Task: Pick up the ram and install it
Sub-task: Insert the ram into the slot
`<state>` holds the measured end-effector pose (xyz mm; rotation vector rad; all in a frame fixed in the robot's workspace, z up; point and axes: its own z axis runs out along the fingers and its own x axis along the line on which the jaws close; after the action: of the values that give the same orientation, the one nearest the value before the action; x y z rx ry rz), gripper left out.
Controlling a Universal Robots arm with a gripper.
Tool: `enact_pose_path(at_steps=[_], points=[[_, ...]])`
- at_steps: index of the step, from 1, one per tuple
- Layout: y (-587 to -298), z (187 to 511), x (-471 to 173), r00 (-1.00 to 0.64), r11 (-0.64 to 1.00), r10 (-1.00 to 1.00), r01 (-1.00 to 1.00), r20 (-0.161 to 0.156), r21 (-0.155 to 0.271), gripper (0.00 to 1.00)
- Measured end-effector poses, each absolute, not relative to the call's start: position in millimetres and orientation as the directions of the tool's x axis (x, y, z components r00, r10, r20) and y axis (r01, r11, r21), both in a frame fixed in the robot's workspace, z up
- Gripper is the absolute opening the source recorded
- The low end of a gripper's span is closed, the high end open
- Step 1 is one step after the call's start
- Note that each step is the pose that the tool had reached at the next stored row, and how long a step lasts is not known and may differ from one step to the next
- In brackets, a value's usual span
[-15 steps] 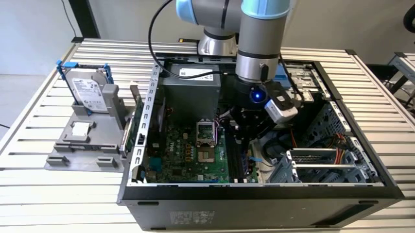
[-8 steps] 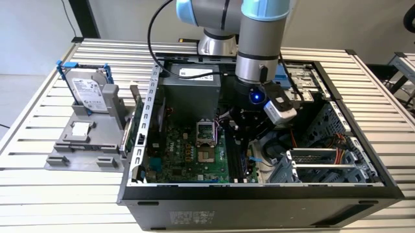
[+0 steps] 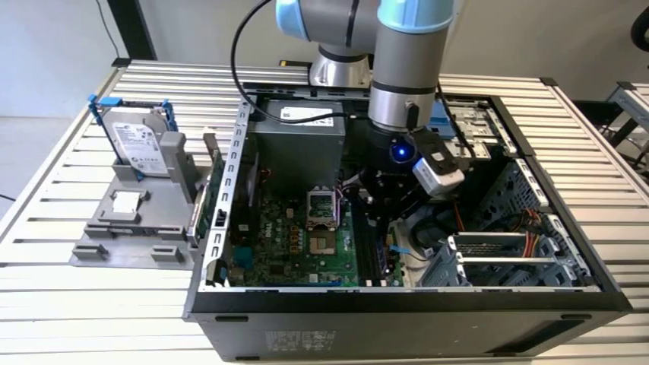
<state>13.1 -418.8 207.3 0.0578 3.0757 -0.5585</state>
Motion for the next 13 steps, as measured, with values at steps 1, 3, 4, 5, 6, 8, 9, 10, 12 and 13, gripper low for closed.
enact_pose_path(at_steps=[1,3,4,5,6,8,9,10,12,13], points=[[-418.9,207.6,13.1,-0.999,0.935,0.034,0.039,-0.021,-0.351,0.0],[-418.9,209.0,13.2,-0.999,0.935,0.034,0.039,-0.021,-0.351,0.0],[-418.9,209.8,13.2,-0.999,0.935,0.034,0.039,-0.021,-0.351,0.0],[-418.9,210.9,13.3,-0.999,0.935,0.034,0.039,-0.021,-0.351,0.0],[-418.9,211.7,13.3,-0.999,0.936,0.034,0.039,-0.021,-0.351,0.0],[-418.9,211.8,13.3,-0.999,0.938,0.034,0.039,-0.021,-0.345,0.0],[-418.9,211.8,13.3,-0.999,0.939,0.034,0.039,-0.021,-0.341,0.0],[-419.0,212.0,13.3,-0.999,0.94,0.034,0.039,-0.021,-0.338,0.0],[-419.1,212.0,13.4,-0.999,0.942,0.034,0.039,-0.021,-0.335,0.0],[-419.0,211.8,13.4,-0.999,0.942,0.034,0.039,-0.021,-0.334,0.0]])
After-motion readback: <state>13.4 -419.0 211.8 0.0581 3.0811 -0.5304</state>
